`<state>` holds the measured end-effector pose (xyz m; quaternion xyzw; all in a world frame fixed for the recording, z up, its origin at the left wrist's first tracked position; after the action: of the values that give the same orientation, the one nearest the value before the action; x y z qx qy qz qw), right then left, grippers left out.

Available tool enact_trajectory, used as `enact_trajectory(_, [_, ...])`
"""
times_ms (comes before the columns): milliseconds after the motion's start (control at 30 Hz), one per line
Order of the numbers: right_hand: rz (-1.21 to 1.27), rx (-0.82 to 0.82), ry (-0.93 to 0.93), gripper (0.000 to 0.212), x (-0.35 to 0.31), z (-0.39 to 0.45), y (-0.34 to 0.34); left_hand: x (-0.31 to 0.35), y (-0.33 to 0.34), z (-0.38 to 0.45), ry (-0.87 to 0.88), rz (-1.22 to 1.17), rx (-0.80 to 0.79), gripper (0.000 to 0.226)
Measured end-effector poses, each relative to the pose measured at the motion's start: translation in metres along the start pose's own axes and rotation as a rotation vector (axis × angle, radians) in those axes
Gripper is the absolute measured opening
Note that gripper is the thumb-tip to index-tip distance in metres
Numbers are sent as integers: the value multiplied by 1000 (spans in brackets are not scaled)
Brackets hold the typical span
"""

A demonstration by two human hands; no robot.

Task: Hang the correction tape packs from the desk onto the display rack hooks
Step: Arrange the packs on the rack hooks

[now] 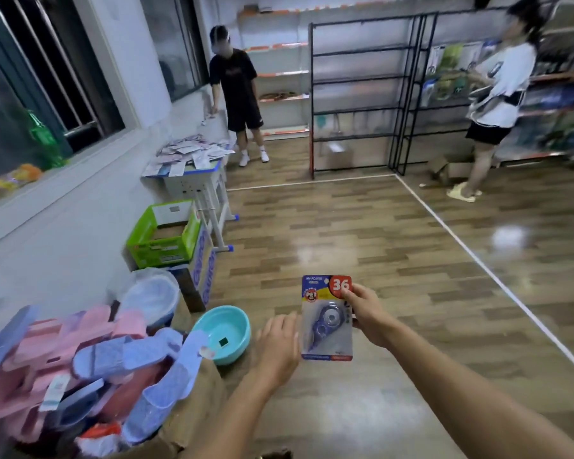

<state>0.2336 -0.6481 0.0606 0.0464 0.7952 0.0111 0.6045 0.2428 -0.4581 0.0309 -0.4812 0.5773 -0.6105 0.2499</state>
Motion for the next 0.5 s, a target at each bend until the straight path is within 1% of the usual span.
enact_trajectory(100, [-13, 37, -24, 19, -25, 18, -59, 44, -7, 52, 14, 29, -2, 48])
enact_trajectory(233, [11, 85, -71, 21, -52, 44, -120, 87, -15, 115, 62, 121, -24, 50])
enact_trajectory(400, [34, 131, -97, 19, -80, 104, -173, 109, -22, 202, 94, 155, -27, 48])
enact_trajectory(500, [35, 127, -117, 18, -98, 160, -203, 116, -27, 269, 95, 167, -15, 45])
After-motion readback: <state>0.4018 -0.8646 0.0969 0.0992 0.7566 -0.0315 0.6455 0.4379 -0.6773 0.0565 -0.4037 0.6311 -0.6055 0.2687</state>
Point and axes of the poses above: each hand's wrist, its own z-axis towards the middle knuckle, its own y-axis out of the palm, x = y × z, the point moved 1 cm from there along z, towards the middle knuckle, and after that the axes turned 12 degrees about -x, right-handed, at the moved point
